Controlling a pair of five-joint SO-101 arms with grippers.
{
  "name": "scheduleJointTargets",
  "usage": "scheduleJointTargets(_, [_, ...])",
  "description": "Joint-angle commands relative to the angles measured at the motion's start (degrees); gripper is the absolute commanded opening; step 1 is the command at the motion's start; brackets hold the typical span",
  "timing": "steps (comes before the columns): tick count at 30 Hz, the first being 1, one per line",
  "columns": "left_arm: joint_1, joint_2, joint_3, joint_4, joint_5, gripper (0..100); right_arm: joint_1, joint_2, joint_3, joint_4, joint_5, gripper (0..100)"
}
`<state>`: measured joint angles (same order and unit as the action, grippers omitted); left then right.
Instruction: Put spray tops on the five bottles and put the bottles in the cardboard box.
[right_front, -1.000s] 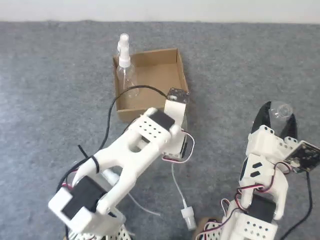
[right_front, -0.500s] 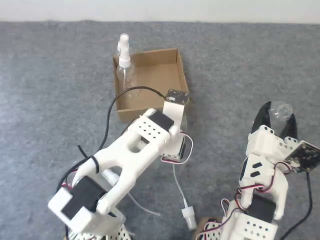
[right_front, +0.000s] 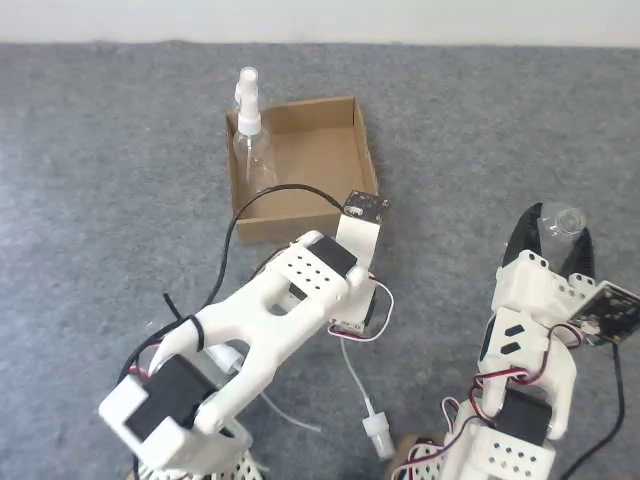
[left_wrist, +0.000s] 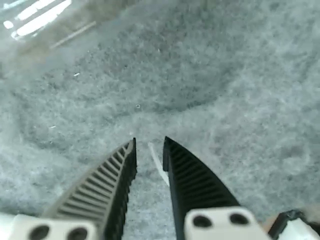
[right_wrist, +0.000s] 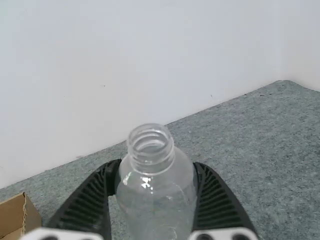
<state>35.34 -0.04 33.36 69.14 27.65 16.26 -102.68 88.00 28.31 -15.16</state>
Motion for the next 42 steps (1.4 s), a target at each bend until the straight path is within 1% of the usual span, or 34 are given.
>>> scheduleJointTargets(1, [0.4, -2.7, -0.4, -1.1, 0.4, 6, -0.5, -1.3, -3.1, -1.6, 0.0, 1.3])
scheduleJointTargets(4, [0.4, -2.7, -0.5, -1.2, 0.4, 1, -0.5, -1.3, -3.1, -1.6, 0.0, 1.3])
scheduleJointTargets(15, [0.4, -3.4, -0.7, -0.9, 0.4, 1, -0.5, -1.3, -3.1, -1.6, 0.0, 1.3])
scheduleJointTargets(18, [-1.6, -3.5, -1.2, -0.8, 0.4, 1, -0.5, -1.3, -3.1, -1.6, 0.0, 1.3])
scheduleJointTargets(20, [-4.2, -3.5, -2.5, 0.1, 0.3, 1, -0.5, -1.3, -3.1, -1.6, 0.0, 1.3])
scheduleJointTargets(26, [-12.9, -3.5, -7.7, 6.2, 0.2, 1, -0.4, -1.3, -3.2, -1.6, 0.0, 1.3])
scheduleJointTargets(29, [-16.6, -4.0, -8.0, 6.9, 0.1, 1, -0.4, -1.3, -3.2, -1.6, 0.0, 1.3])
scheduleJointTargets(32, [-21.4, -7.0, -7.7, 6.9, -1.9, 1, -0.4, -1.3, -3.2, -1.6, 0.0, 1.3])
scheduleJointTargets(38, [-34.5, -15.9, -5.9, 6.3, -2.2, 1, -0.5, -1.3, -3.1, -1.6, 0.0, 1.3])
scheduleJointTargets(42, [-43.1, -18.8, -6.3, 5.6, -2.1, 1, -0.5, -1.3, -3.0, -1.6, 0.0, 1.3])
